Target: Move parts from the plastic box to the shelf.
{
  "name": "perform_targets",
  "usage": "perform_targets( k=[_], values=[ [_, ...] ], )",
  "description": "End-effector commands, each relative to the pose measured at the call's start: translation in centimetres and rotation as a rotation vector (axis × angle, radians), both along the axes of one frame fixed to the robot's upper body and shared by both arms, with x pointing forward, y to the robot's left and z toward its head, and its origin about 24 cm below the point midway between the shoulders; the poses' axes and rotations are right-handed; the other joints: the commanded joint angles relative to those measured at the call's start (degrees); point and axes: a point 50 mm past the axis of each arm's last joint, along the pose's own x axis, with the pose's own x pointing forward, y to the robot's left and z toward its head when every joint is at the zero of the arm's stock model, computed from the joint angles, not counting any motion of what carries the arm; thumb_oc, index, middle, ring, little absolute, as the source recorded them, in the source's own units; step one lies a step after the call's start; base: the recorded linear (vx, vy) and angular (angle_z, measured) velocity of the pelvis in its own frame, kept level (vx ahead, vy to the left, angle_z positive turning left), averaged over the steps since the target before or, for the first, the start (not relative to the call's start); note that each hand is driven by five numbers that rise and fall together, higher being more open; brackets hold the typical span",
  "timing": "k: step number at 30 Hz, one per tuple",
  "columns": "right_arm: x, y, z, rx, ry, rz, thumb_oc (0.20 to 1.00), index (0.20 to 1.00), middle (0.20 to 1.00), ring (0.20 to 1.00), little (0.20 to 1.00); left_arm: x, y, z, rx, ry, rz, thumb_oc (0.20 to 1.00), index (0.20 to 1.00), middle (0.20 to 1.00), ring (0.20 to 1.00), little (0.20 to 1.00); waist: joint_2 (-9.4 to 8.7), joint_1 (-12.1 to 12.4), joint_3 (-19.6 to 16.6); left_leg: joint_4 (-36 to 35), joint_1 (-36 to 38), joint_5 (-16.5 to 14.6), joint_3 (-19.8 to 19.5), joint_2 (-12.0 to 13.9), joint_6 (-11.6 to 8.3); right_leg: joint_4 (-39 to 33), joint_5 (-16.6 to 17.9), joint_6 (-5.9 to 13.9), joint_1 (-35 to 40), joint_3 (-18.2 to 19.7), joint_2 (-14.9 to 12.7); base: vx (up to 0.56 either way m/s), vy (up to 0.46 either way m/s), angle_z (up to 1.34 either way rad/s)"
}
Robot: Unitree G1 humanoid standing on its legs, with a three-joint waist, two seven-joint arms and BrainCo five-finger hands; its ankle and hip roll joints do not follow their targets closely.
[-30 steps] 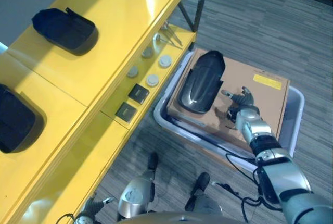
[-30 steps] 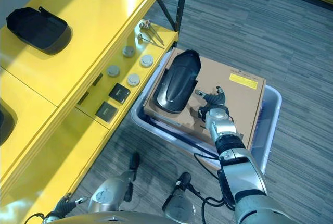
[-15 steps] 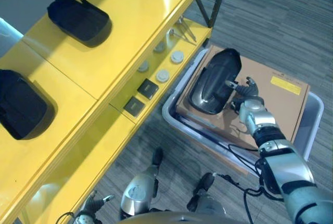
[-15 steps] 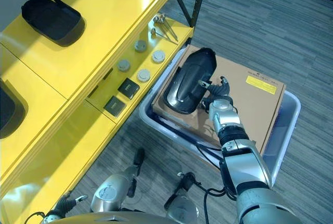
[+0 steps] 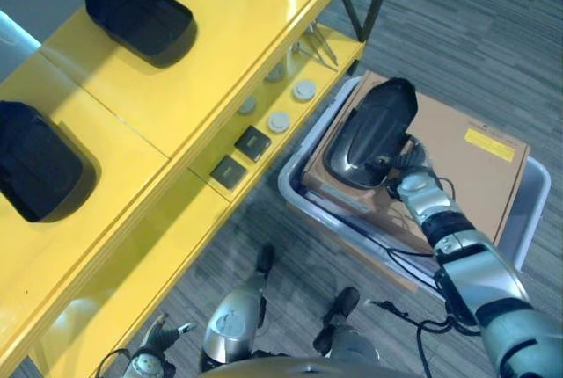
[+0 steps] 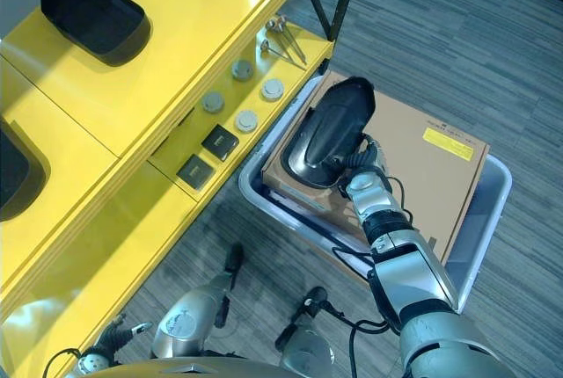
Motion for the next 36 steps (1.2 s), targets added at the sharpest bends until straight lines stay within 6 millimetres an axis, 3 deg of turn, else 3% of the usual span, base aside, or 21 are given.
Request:
perform_targets(
  k=[1, 2, 16, 22, 24, 30, 36],
  values=[
    [-0.7, -1.8, -0.5, -0.147, 0.107, -0.021, 0.423, 0.423, 0.423, 0.423, 0.423, 0.9, 1.6, 0.7, 0.055, -0.011, -0.023, 1.0, 1.0, 1.0, 1.0, 1.0, 0.82, 1.49, 0.27, 3.26, -2.84, -2.51, -0.83, -0.2, 0.23, 7.69, -2.18, 2.42, -3.92, 4.27, -3.13, -0.07, -0.015, 0.05],
    [-0.8, -2.0, -0.6, -0.168, 0.116, -0.02, 0.2, 0.2, 0.2, 0.2, 0.2, 1.0, 1.7, 0.8, 0.056, -0.017, -0.024, 1.0, 1.0, 1.0, 1.0, 1.0, 0.79, 1.64, 0.59, 3.3, -3.04, -2.51, -0.9, -0.22, 0.27, 7.71, -2.1, 2.45, -4.05, 4.19, -3.18, -0.05, -0.019, 0.02],
    [-2.3, -3.7, -1.9, -0.08, 0.095, -0.111, 0.2, 0.2, 0.2, 0.2, 0.2, 2.1, 1.8, 1.3, 0.075, -0.069, -0.07, 1.0, 1.0, 1.0, 1.0, 1.0, -0.27, 0.59, -0.23, 3.21, -2.35, -2.96, 0.11, 0.29, 0.3, 7.37, -1.92, 2.55, -3.98, 4.56, -2.42, -0.02, -0.05, 0.01],
    [-3.3, -3.4, -0.5, 0.062, -0.126, -0.107, 0.2, 0.2, 0.2, 0.2, 0.2, 5.6, 1.0, 3.4, -0.13, -0.281, 0.025, 1.0, 1.0, 1.0, 1.0, 1.0, -2.27, -2.27, -4.19, 2.14, 1.22, -3.53, 2.39, 1.82, -0.16, 5.65, -1.53, 2.54, -1.57, 5.49, -1.01, 0.03, -0.132, -0.06],
    [-4.7, -2.7, 0.0, 0.089, -0.209, -0.074, 0.2, 0.2, 0.2, 0.2, 0.2, 8.9, -1.0, 6.3, -0.364, -0.428, 0.006, 1.0, 1.0, 1.0, 1.0, 1.0, -3.09, -3.84, -6.76, 1.69, 4.06, -4.42, 3.75, 2.7, -0.36, 4.58, -1.43, 2.45, 0.45, 6.11, -0.36, 0.11, -0.151, -0.26],
    [-6.1, -2.1, -0.8, 0.118, -0.225, -0.026, 0.2, 0.2, 0.2, 0.2, 0.2, 13.3, -4.9, 11.3, -0.653, -0.546, -0.1, 1.0, 1.0, 1.0, 1.0, 1.0, -3.54, -5.86, -10.32, 1.63, 6.44, -5.01, 5.32, 3.54, -0.48, 3.05, -0.85, 2.22, 2.47, 6.77, 0.29, 0.07, -0.067, -0.2],
    [-5.1, 0.3, -0.8, 0.106, -0.199, 0.082, 0.2, 0.2, 0.2, 0.2, 0.2, 17.3, -9.8, 14.6, -0.818, -0.477, -0.194, 1.0, 1.0, 1.0, 1.0, 1.0, -3.62, -9.09, -12.64, 1.46, 9.26, -5.19, 7.4, 4.78, -0.8, 2.35, -0.84, 1.98, 3.98, 8.65, 1.14, 0.04, -0.028, -0.22]
  ],
)
